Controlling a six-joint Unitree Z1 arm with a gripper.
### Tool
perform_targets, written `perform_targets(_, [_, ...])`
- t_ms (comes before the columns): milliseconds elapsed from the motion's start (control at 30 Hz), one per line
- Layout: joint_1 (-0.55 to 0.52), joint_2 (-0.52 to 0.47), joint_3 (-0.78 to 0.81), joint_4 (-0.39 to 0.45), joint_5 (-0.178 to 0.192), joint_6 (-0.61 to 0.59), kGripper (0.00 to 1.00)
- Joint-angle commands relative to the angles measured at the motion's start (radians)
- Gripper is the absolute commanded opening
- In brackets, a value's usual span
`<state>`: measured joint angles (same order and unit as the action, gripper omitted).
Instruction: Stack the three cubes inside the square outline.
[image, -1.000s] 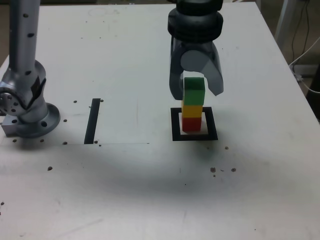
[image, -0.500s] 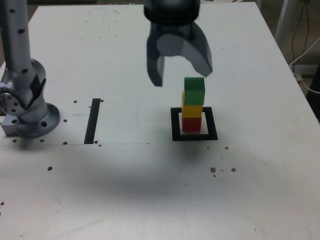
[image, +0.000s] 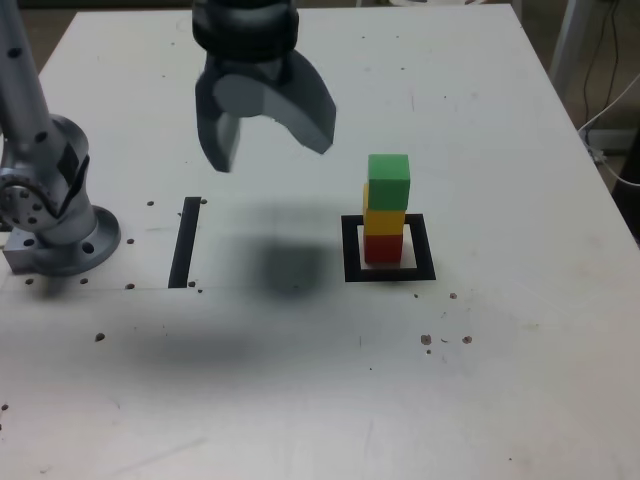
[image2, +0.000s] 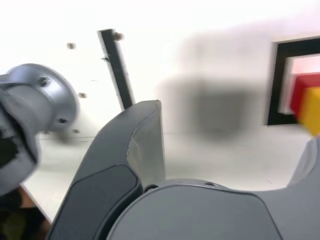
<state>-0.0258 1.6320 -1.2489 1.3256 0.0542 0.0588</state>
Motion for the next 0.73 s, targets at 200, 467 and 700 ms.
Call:
perform_targets(200, [0.014, -0.048, 0.222, -0.112, 0.000, 0.027, 1.00])
perform_targets(467, [0.014, -0.084, 0.314, -0.127, -0.009, 0.083, 1.00])
perform_targets(700, [-0.006, -0.131, 0.339, -0.138, -0.041, 0.079, 1.00])
